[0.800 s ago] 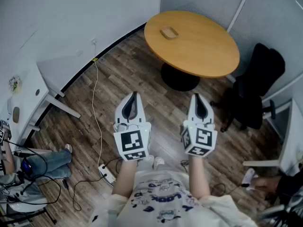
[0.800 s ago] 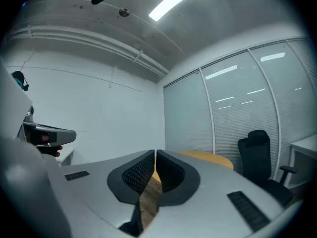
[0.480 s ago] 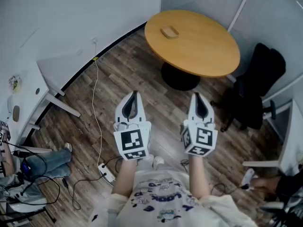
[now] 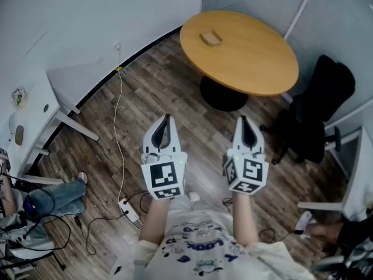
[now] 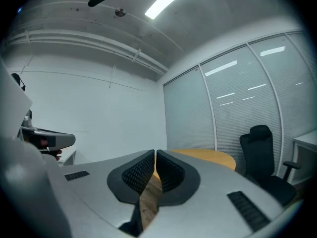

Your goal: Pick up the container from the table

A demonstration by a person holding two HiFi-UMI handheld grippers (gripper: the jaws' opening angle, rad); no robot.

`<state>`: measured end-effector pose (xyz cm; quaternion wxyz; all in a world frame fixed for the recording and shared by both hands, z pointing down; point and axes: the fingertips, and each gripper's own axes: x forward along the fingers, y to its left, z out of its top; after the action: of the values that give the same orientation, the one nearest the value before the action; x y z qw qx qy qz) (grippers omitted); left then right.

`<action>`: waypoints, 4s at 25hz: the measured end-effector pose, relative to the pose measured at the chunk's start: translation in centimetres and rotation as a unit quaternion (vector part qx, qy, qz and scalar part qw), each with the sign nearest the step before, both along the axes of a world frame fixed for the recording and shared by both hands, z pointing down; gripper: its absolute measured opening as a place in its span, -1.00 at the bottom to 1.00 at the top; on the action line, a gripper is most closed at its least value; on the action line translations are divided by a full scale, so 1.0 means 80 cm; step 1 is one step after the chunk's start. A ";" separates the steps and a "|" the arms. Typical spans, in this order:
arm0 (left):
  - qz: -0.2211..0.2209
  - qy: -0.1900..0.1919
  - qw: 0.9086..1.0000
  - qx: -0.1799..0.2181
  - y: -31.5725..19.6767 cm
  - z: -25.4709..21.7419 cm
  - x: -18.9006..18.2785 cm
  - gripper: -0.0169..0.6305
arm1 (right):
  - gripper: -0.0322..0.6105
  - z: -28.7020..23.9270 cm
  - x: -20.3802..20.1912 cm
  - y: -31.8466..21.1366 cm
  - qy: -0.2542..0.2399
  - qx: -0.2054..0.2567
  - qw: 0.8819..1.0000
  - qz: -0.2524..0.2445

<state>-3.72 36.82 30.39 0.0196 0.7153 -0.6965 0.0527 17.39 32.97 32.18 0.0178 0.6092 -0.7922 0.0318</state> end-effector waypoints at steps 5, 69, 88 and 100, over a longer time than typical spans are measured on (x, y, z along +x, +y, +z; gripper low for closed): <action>-0.005 -0.002 1.000 -0.008 -0.008 0.008 0.003 -0.94 | -0.86 0.008 0.006 -0.011 -0.006 -0.008 1.000 0.002; 0.028 0.012 0.997 -0.073 -0.793 0.080 -0.055 -0.94 | -0.86 0.090 -0.061 -0.803 0.012 -0.080 0.997 0.019; 0.034 0.027 0.979 -0.199 -0.860 0.212 -0.037 -0.94 | -0.85 0.249 -0.042 -0.880 0.066 -0.223 0.973 -0.005; 0.056 0.033 0.963 -0.262 -0.875 0.293 -0.029 -0.94 | -0.63 0.339 -0.037 -0.899 0.079 -0.294 0.952 -0.022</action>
<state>-6.06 -33.20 53.85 0.2264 0.7242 -0.6164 0.2104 14.45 -38.91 59.29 0.2597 0.5596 -0.7572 0.2145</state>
